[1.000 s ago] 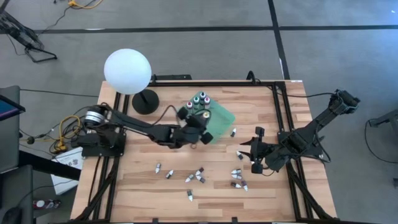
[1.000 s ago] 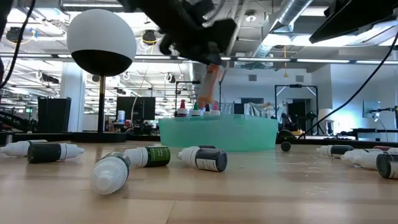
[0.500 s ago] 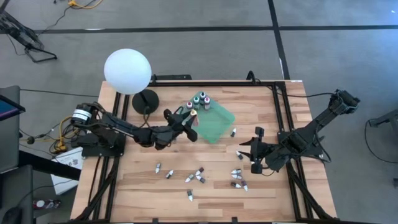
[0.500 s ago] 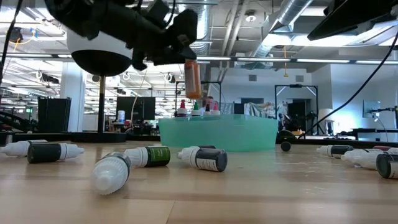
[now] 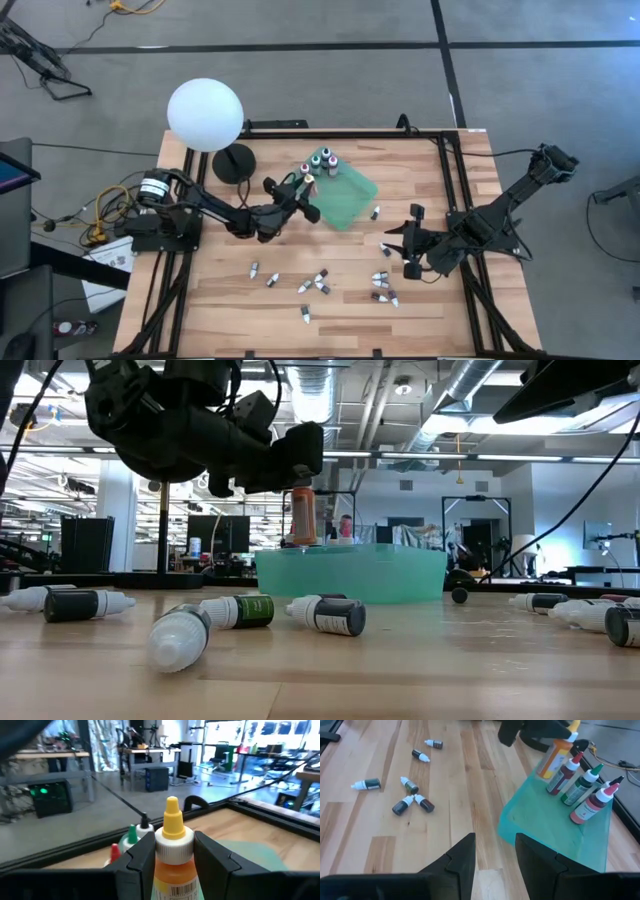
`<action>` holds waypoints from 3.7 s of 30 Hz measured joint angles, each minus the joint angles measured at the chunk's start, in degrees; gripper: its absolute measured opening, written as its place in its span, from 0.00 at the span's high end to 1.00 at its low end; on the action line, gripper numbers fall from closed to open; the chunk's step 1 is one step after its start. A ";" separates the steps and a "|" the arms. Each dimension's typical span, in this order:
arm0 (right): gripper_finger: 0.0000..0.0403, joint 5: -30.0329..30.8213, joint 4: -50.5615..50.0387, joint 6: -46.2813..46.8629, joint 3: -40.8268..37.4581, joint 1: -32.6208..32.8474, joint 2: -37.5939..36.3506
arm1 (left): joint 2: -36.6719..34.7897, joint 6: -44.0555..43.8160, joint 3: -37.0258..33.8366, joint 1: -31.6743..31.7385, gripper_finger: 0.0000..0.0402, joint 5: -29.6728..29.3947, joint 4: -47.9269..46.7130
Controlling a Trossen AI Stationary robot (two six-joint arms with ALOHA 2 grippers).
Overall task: Pick & Place food coloring
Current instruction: Put the yellow food coloring bottle into the green bin, then put the small orange food coloring bottle into the green bin
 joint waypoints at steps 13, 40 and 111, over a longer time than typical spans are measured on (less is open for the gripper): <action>0.67 0.00 -0.16 0.00 -0.01 0.00 0.00 | 0.00 2.96 0.00 1.40 0.74 -5.45 -4.02; 0.67 0.02 0.06 0.00 -0.01 -0.03 0.00 | -0.02 -6.08 -5.92 4.09 0.71 -3.44 -4.51; 0.67 0.00 0.03 0.00 0.01 -0.07 0.00 | -4.06 -6.30 -4.26 1.91 0.57 -14.21 -11.86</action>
